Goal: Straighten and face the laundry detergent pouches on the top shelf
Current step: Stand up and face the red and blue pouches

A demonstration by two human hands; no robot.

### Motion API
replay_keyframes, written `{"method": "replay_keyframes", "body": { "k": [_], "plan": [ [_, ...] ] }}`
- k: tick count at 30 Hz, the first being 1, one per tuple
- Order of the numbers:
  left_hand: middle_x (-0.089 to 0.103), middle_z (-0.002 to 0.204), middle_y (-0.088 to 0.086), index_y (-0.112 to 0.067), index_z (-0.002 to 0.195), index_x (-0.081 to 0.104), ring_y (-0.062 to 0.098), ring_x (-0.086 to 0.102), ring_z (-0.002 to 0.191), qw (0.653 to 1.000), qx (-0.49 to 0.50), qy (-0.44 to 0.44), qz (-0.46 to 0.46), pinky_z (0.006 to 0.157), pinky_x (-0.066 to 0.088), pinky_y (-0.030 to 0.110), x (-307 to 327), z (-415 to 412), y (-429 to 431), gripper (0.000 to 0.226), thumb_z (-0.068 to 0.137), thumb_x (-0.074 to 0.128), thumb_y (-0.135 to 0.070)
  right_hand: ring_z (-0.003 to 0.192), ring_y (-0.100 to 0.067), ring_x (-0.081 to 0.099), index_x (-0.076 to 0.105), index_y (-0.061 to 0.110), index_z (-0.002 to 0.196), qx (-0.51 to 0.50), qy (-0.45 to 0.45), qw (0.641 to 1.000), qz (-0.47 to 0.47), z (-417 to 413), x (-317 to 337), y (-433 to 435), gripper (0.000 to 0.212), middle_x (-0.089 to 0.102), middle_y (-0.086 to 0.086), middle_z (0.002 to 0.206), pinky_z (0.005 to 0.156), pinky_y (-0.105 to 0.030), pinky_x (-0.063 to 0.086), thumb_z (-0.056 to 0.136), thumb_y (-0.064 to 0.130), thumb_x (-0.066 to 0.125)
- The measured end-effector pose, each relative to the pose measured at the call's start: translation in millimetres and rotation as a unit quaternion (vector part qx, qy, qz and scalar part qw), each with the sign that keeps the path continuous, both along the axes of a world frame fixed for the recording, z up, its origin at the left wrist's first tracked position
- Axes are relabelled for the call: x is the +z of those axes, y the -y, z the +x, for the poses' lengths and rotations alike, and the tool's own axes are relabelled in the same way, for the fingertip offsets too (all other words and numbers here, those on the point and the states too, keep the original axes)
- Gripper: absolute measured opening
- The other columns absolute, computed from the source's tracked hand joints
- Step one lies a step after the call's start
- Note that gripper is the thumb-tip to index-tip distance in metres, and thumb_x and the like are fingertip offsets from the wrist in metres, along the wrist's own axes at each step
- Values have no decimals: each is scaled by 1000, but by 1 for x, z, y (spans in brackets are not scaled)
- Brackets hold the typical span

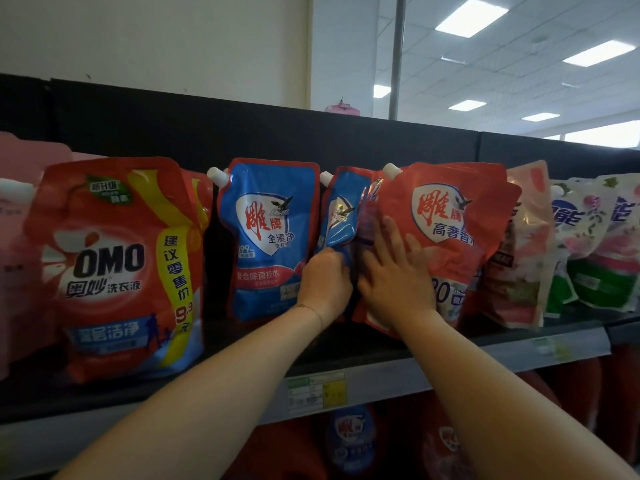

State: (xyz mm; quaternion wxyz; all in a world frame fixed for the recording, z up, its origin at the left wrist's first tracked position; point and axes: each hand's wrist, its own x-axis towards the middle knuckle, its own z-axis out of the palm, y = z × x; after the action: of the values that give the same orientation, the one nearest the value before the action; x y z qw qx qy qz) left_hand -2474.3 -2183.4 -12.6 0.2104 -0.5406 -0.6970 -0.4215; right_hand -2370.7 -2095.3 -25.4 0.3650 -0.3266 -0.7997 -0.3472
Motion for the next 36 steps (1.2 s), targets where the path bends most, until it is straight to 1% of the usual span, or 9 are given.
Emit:
{"method": "replay_keyframes", "body": {
  "k": [5,10,15,20,23,28,31,34,36],
  "plan": [
    [38,70,-10,-19,68,38,5,40,64,993,-110,-34,35,59,30,10,4,-18,28,32,92,54,-6,147,-27,-8,44,22,138,-3,2,1000,-12,1,0,1,57,-2,-9,160,112,-44,1,90,46,22],
    [36,72,-14,-30,67,29,1,40,67,991,-116,-12,67,62,30,10,-2,-37,64,44,93,50,-2,147,-28,0,41,24,140,7,2,1000,-12,1,2,4,59,3,-8,160,111,-45,6,89,47,22],
    [43,72,-7,-20,69,36,4,44,66,982,-31,155,101,57,36,4,-10,-44,90,32,95,48,-7,147,-31,5,33,22,146,24,7,1000,-7,3,3,15,59,11,-10,159,110,-48,10,92,46,31],
    [56,80,-2,-13,83,51,13,55,76,947,-47,295,120,58,38,18,-9,-42,96,23,84,71,-24,146,-36,8,40,13,143,58,54,997,17,0,1,34,59,24,-12,156,110,-56,20,90,38,47],
    [58,79,3,-14,74,47,16,56,75,939,-36,322,119,59,41,24,0,-39,93,36,73,82,-23,145,-35,14,46,12,138,88,32,996,3,-1,2,42,57,32,-12,153,109,-55,24,86,33,56],
    [49,62,1,-13,62,40,18,53,66,956,-36,249,151,63,43,29,-8,-31,92,40,78,76,-13,143,-32,21,51,4,131,205,-24,976,-65,5,5,42,56,42,-16,145,113,-53,25,79,22,64],
    [48,62,5,-8,64,41,17,50,64,946,-67,262,180,66,46,33,-13,-35,94,36,80,74,-9,144,-27,21,58,1,113,301,-81,934,-171,10,15,46,36,43,-18,143,114,-40,19,78,7,65],
    [51,68,11,-11,64,37,17,51,68,920,-69,314,225,68,48,33,-15,-38,97,39,81,72,-7,144,-20,19,60,4,92,317,-104,907,-257,13,27,54,12,42,-15,145,114,-35,22,81,6,62],
    [51,67,7,-14,62,34,14,51,67,897,-59,360,249,66,47,31,-17,-36,101,42,83,70,-6,144,-19,22,60,5,87,312,-119,902,-275,14,31,61,6,42,-14,145,112,-32,24,82,8,61]
  ]
}}
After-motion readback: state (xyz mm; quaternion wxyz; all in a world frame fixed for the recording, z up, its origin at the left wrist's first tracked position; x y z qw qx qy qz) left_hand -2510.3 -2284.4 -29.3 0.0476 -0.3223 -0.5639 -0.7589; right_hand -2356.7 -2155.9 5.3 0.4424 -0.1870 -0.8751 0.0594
